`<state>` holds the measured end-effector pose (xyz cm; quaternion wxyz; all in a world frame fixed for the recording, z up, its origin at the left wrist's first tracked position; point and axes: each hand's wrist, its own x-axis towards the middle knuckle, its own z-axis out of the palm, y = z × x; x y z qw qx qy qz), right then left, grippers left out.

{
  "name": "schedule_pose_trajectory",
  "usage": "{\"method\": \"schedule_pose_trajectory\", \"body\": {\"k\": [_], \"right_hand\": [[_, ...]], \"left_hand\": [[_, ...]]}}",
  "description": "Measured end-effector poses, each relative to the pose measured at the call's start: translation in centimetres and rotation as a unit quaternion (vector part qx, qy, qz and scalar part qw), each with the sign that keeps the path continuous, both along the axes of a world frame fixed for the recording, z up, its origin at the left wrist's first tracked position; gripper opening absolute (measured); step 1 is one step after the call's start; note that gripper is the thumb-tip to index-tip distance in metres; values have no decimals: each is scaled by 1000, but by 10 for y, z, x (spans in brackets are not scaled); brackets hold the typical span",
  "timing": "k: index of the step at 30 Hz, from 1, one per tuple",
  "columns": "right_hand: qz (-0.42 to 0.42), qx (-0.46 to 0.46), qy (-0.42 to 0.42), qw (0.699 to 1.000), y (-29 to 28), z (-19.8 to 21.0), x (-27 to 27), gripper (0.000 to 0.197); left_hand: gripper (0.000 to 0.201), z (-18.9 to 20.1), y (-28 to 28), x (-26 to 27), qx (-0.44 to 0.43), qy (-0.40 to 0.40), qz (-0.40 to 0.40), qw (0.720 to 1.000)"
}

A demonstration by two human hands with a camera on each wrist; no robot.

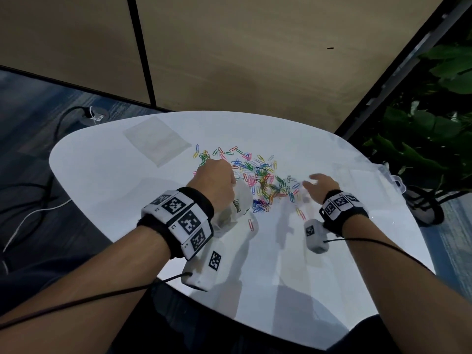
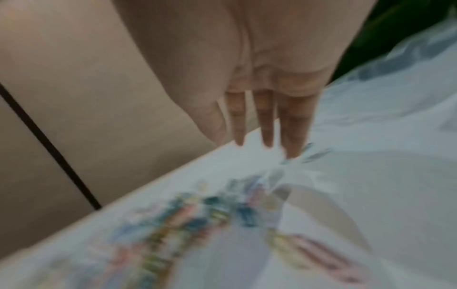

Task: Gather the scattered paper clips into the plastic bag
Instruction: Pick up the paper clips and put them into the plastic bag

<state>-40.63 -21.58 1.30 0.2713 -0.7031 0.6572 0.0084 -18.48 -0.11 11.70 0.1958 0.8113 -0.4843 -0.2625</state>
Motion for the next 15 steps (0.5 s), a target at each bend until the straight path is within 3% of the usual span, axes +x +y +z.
{"method": "schedule_pose_trajectory", "body": {"k": [1,4,8,12,15], "right_hand": [[-16,11,58,998,-5,-15,-8,52],[-3,21,82,996,-11,-44,-12,64],[74,3,75,994,-4,-43,13,58],[195,-12,99,976,21,-37,39,64],[253,-57,124,958,37,-36,56,50]], "left_hand": [[26,0,0,1,3,0,-1,1000],[24,0,0,4,7,-1,2,1000],[26,-2,0,6,6,-8,-5,1000],[27,-2,1,3,8,-14,-15,1000],[25,-2,1,2,2,-17,-17,1000]]}}
